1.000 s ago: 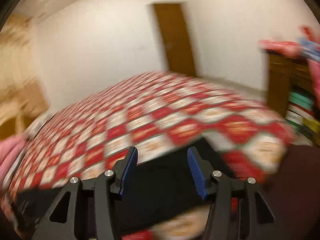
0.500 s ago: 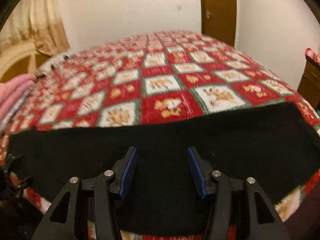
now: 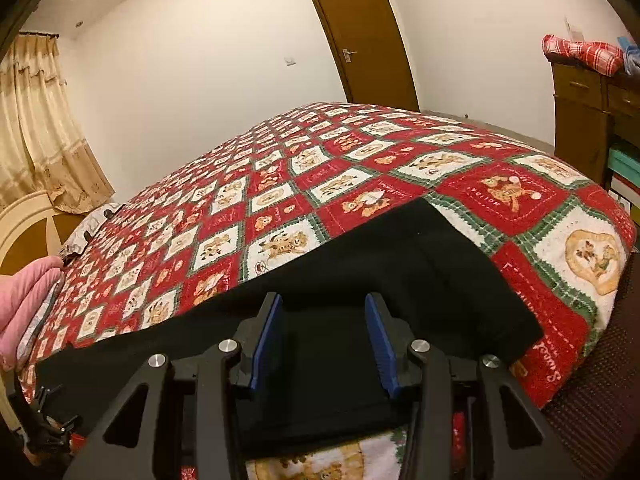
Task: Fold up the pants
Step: 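Open both tools and release the folded pants onto the quilt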
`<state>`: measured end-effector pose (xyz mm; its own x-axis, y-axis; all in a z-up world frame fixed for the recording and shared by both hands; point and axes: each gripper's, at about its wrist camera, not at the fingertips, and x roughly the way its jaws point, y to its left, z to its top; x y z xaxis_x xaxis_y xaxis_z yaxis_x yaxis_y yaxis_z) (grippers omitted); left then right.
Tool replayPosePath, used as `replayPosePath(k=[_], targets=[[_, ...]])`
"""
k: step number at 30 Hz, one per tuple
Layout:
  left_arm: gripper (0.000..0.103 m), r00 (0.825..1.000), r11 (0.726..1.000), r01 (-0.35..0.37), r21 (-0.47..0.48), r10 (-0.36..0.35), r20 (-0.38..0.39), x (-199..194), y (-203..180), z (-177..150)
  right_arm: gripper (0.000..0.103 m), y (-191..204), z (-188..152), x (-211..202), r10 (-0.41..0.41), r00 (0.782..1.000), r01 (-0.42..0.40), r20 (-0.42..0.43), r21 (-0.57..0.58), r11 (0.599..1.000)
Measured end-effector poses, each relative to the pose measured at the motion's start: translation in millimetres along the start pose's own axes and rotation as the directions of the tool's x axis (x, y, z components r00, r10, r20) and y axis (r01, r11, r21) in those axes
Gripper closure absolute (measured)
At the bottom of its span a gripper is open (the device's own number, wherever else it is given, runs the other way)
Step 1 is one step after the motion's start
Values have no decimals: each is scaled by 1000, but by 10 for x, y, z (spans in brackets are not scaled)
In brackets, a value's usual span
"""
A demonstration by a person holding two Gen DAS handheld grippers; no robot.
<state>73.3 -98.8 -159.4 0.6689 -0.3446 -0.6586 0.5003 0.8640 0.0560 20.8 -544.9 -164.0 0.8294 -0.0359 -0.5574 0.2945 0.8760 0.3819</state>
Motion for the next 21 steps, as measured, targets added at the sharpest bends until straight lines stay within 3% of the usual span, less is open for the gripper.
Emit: replayPosePath(k=[4,8,12,14,16,17,18,21], targets=[[0,1000,1000,-16,-26,16,17,-153,138,3,54,44,-10,-182,-93,994,94,64,-6,996],[0,987,987,-134,-88,140,74,-476,614,-39,47,5,-2,-336,-92,989,88,117,38,995],[0,953,936,-293,-196,303,22,-656,1350,-261,47,65,-28,-319,-88,990,84,111,43,996],[0,938,907,-341,-249,346,-24,-663,1698,-419,47,125,-49,-310,-94,990,92,107,26,995],[0,941,887,-337,-315,326,-87,-606,1965,-564,46,168,-60,-316,-109,988,108,109,16,994],[0,949,888,-313,-337,306,-76,-605,2028,-610,46,174,-59,-339,-123,986,121,116,18,992],[0,948,890,-312,-331,316,-44,-628,2050,-621,45,164,-53,-352,-133,984,131,123,26,991],[0,942,892,-331,-308,329,-60,-582,2042,-586,44,31,-38,-462,-156,977,146,144,82,986]])
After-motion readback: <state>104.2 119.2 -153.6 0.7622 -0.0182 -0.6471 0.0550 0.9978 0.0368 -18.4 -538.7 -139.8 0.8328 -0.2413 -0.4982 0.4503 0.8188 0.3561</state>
